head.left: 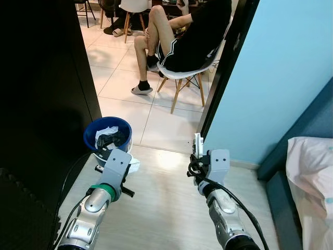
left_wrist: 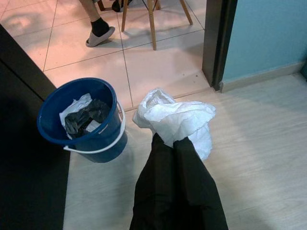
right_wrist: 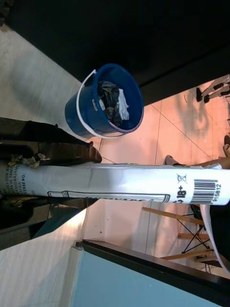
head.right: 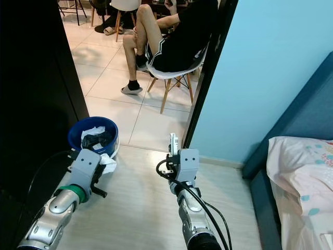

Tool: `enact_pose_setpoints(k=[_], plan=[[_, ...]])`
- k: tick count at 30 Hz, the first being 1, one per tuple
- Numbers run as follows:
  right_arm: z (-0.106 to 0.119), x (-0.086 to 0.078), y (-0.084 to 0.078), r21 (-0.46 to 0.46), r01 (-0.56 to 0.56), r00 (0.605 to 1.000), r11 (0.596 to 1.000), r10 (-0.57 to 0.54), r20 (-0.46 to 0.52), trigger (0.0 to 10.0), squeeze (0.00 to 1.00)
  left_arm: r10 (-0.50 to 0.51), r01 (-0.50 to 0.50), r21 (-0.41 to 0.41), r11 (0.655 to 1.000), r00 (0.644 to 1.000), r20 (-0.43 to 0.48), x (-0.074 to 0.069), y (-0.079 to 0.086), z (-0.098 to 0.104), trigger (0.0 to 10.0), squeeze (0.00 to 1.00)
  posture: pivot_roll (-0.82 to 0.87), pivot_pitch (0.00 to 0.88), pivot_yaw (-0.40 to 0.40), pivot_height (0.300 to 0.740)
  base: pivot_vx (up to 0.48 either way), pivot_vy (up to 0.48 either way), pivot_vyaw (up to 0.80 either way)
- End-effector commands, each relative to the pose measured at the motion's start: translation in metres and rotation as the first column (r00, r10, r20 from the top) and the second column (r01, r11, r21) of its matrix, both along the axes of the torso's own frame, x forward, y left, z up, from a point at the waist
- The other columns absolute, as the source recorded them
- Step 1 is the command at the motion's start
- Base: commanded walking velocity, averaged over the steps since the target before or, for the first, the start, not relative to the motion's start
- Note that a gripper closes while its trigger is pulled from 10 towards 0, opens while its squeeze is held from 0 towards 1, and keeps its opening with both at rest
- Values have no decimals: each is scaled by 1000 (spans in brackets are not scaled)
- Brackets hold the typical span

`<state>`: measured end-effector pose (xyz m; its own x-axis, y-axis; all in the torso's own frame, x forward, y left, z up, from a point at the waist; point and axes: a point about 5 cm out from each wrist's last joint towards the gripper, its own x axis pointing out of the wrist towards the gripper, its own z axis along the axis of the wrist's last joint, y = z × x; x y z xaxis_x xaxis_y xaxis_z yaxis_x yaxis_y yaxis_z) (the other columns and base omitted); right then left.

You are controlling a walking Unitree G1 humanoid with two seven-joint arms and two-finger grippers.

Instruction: Clean up the room

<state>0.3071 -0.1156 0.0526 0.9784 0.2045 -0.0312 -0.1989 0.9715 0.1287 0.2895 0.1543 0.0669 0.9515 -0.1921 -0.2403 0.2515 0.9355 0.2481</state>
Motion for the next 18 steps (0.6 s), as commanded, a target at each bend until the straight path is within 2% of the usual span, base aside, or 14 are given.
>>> enact_pose_setpoints(k=[1,13,18], plan=[[-3,-2,-1,-9,-6,1000,1000,6,-6,10000,0,-8,8,5,1000,1000,-9,-4,-3,-4,10000,0,161,0,26,740,0,0,0],[-5,-5,-2,-4,-16,1000,1000,16,-4,10000,0,-14,13,-9,1000,1000,-26,-4,-4,-5,10000,0,154,3,26,740,0,0,0],[-4,-4,-4,-7,-23,1000,1000,23,-3,10000,0,57,-58,-29,998,998,-32,-1,1,-6,10000,0,150,10,8,740,0,0,0]])
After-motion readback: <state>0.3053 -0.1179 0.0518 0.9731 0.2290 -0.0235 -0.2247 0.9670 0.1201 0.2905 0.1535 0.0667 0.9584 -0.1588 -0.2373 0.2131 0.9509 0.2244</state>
